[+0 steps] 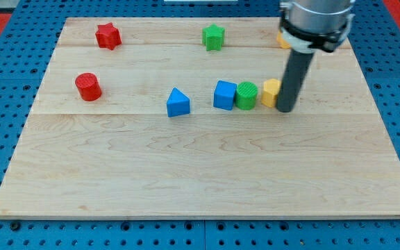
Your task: Push the blue cube to the top left of the yellow hexagon
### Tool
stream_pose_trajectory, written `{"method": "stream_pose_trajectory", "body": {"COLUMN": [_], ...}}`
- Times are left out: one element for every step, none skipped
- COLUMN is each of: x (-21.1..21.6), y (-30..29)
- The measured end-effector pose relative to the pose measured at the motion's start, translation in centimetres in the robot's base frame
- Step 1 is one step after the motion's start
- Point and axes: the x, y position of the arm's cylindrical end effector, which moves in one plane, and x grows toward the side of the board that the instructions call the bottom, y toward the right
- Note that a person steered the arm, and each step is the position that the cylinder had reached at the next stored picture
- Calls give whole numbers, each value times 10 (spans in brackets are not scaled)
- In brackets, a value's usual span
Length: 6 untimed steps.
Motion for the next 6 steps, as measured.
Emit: {"method": "stream_pose_trajectory", "body": {"x": [-8,-8,-12,-12,-12,-12], "y": [-71,-130,-161,-161,-165,-165]}}
